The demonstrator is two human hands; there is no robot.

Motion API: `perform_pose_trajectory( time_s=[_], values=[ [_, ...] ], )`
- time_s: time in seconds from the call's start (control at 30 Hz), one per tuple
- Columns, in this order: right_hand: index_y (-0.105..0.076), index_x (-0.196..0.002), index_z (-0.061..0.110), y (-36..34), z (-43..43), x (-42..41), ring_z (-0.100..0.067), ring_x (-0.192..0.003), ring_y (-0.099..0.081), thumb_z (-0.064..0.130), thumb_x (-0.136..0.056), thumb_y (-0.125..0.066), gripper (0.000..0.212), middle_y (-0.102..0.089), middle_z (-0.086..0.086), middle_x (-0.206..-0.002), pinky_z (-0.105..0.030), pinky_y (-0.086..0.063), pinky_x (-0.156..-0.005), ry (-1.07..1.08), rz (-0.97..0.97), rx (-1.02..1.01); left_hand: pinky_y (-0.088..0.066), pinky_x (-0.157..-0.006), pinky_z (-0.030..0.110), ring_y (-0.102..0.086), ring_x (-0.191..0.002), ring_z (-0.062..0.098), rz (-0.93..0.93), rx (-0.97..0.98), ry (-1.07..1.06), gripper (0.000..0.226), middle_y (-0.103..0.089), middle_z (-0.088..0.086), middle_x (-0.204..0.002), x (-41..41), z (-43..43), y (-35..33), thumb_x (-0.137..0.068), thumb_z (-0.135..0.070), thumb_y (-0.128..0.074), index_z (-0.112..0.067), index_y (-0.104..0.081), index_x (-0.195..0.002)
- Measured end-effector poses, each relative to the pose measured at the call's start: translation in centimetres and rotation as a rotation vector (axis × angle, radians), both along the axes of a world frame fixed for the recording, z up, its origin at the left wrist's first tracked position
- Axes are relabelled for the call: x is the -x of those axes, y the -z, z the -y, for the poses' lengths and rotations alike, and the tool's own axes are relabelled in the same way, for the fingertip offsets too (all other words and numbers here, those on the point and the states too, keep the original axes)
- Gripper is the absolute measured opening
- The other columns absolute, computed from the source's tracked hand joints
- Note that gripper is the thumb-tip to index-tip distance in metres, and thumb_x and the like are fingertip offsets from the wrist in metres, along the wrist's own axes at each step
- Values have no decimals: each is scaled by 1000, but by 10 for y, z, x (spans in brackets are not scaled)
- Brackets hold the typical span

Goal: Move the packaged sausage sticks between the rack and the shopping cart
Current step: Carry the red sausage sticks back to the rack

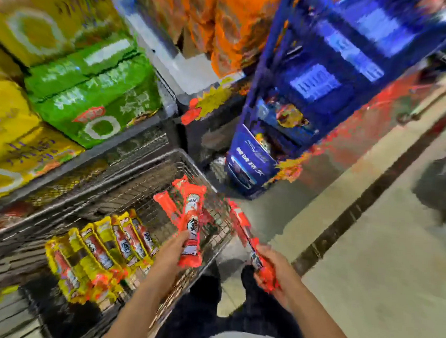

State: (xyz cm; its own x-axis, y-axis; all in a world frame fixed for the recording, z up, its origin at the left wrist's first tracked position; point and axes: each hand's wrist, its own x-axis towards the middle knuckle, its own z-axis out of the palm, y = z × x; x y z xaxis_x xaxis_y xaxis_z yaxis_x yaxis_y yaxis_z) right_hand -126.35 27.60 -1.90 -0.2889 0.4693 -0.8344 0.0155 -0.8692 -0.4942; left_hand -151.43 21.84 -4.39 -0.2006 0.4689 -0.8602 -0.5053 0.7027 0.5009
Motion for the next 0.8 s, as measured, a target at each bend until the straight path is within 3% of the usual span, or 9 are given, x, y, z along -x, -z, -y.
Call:
perform_pose_trajectory(
  time_s=[0.1,0.17,0.3,0.47,0.67,0.8],
  values=[
    [-60,-106,7,-18,20,-41,-17,-41,-47,34,-77,-71,41,-55,-20,-78,-25,-19,-41,186,-19,-26,-52,-56,31,-60,-68,24,-27,-12,111,34,-62,15,-84,-28,-19,-20,-90,-32,-62,-2,-66,-107],
    [-58,-112,5,-28,29,-66,-19,-44,-51,22,-85,-62,32,-54,-22,-84,-22,-30,-35,311,-18,-38,-50,-50,27,-59,-56,20,-40,-35,189,33,-61,13,-76,-51,-39,-32,-82,-33,-65,-5,-67,-98],
    [-57,-119,-2,-29,43,-121,-16,-55,-56,8,-90,-52,31,-59,-15,-84,-24,-44,-45,548,16,-37,-52,-46,29,-63,-49,21,-61,-16,381,22,-65,13,-73,-110,-83,-43,-94,-24,-58,-3,-64,-97],
    [-54,-119,-1,-26,50,-188,-17,-54,-55,12,-80,-61,41,-58,-12,-79,-27,-43,-44,797,41,17,-50,-45,30,-63,-49,21,-70,-4,573,23,-65,12,-70,-192,-114,-49,-91,-21,-60,0,-64,-101],
    [-61,-117,-1,-22,53,-279,-22,-68,-58,14,-84,-62,36,-61,-14,-87,-27,-47,-53,998,-27,86,-54,-48,29,-66,-53,19,-62,-22,761,22,-70,10,-73,-301,-121,-62,-93,-23,-61,-2,-64,-101],
    [-62,-106,2,-29,26,-333,-18,-53,-51,13,-82,-62,26,-55,-11,-73,-25,-40,-45,996,-12,80,-58,-66,39,-70,-73,25,-115,1,819,42,-73,13,-94,-362,-142,-59,-87,-37,-68,-6,-61,-114]
  ],
)
